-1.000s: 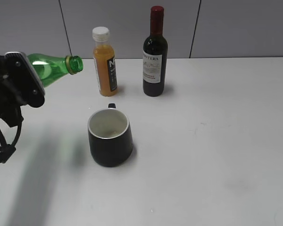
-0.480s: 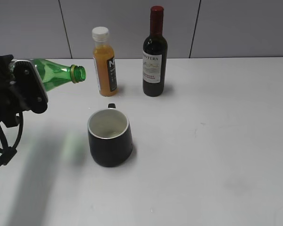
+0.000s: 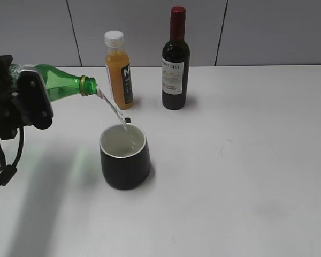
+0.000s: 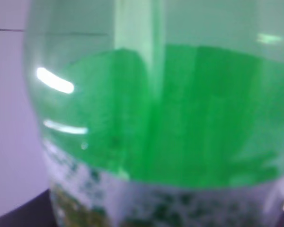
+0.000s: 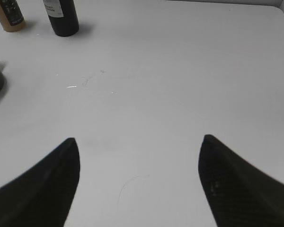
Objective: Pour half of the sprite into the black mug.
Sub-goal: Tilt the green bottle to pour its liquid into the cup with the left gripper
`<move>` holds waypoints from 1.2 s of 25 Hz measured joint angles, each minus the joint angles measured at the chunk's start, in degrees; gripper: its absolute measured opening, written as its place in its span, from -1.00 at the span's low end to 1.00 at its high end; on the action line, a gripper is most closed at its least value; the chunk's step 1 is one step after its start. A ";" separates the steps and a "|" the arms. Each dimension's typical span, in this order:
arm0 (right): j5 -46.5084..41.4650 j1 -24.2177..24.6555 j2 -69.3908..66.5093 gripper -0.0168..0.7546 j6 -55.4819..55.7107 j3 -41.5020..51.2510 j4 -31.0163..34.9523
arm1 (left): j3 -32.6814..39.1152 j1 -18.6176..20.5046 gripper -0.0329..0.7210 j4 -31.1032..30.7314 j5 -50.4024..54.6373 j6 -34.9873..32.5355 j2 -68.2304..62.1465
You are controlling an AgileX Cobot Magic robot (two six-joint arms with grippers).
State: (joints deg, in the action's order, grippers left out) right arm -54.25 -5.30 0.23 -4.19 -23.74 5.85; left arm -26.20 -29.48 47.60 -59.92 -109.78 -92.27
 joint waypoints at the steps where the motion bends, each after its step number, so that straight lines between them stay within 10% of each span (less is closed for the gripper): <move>1: 0.00 0.00 0.00 0.57 0.00 0.00 0.00 | 0.00 0.00 0.29 -0.08 -0.20 -0.12 0.00; 30: 0.00 0.00 0.00 0.57 0.00 0.00 0.00 | 0.00 0.00 0.29 -0.33 -1.87 -2.82 0.00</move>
State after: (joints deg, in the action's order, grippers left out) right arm -54.25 -5.30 0.23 -4.19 -23.74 5.85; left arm -26.20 -29.48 47.26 -61.79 -112.60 -92.27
